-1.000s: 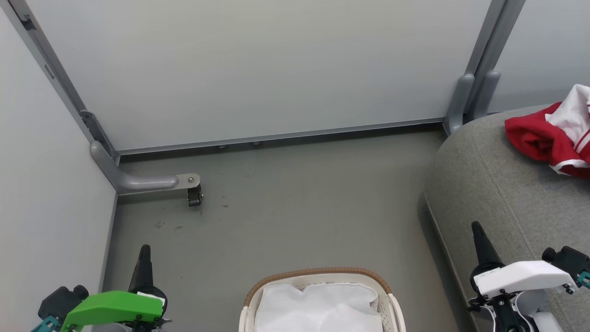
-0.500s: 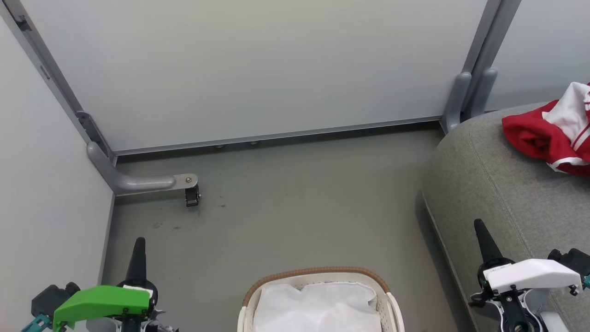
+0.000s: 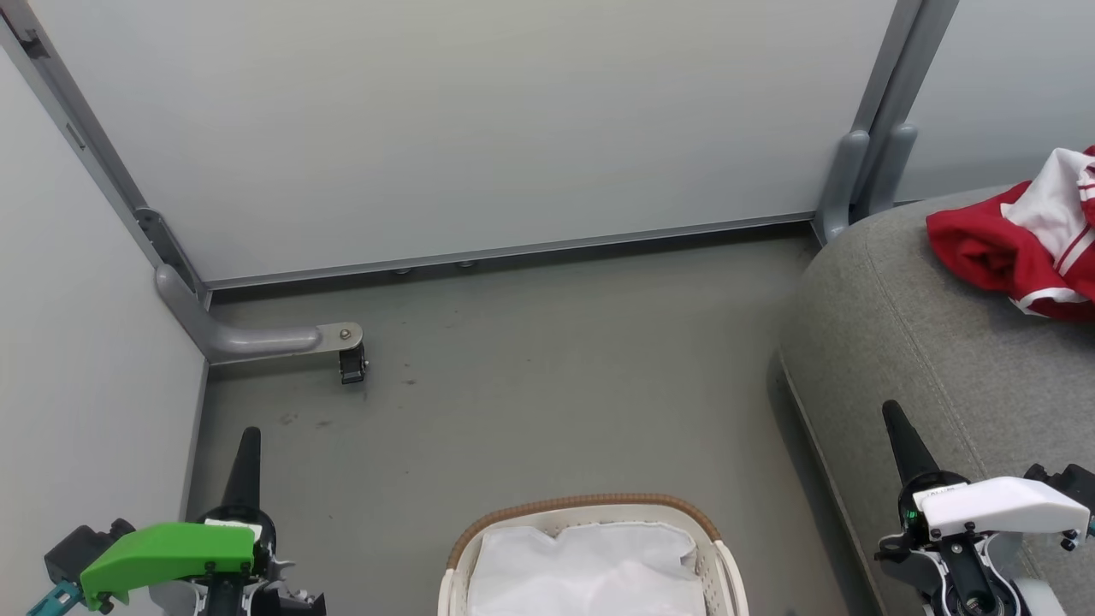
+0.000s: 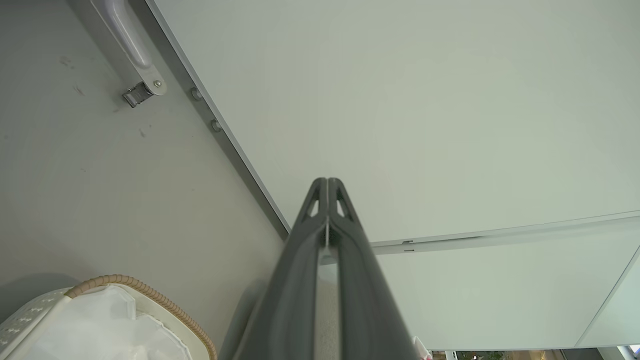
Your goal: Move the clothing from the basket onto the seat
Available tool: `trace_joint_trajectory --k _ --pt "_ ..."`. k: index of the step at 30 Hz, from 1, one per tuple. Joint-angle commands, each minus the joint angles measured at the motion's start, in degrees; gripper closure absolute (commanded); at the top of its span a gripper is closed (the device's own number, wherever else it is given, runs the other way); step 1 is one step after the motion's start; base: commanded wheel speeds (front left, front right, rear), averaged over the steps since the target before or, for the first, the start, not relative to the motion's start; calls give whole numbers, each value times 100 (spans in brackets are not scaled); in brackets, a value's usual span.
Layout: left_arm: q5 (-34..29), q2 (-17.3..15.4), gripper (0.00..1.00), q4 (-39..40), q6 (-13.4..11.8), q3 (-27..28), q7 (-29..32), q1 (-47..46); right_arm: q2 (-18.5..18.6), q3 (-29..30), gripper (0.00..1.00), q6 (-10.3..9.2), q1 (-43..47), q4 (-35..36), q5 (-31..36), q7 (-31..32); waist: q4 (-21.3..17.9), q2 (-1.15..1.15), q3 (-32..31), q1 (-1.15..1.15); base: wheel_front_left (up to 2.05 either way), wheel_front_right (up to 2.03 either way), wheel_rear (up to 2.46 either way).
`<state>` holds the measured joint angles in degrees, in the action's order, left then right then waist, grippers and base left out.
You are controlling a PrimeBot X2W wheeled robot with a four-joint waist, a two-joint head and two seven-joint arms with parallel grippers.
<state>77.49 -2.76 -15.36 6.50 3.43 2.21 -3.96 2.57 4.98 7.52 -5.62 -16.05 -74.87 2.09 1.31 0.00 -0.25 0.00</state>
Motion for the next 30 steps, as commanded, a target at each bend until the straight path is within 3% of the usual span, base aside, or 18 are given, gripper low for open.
trace_joint_trajectory --k 1,30 --pt "126 -18 100 47 22 35 36 -127 36 28 100 -4 -89 69 -147 47 -5 0 2 0 0 0 0" --pt "1281 -22 100 133 105 289 382 -253 46 144 100 -3 -81 195 -1503 399 -106 0 35 0 0 0 0"
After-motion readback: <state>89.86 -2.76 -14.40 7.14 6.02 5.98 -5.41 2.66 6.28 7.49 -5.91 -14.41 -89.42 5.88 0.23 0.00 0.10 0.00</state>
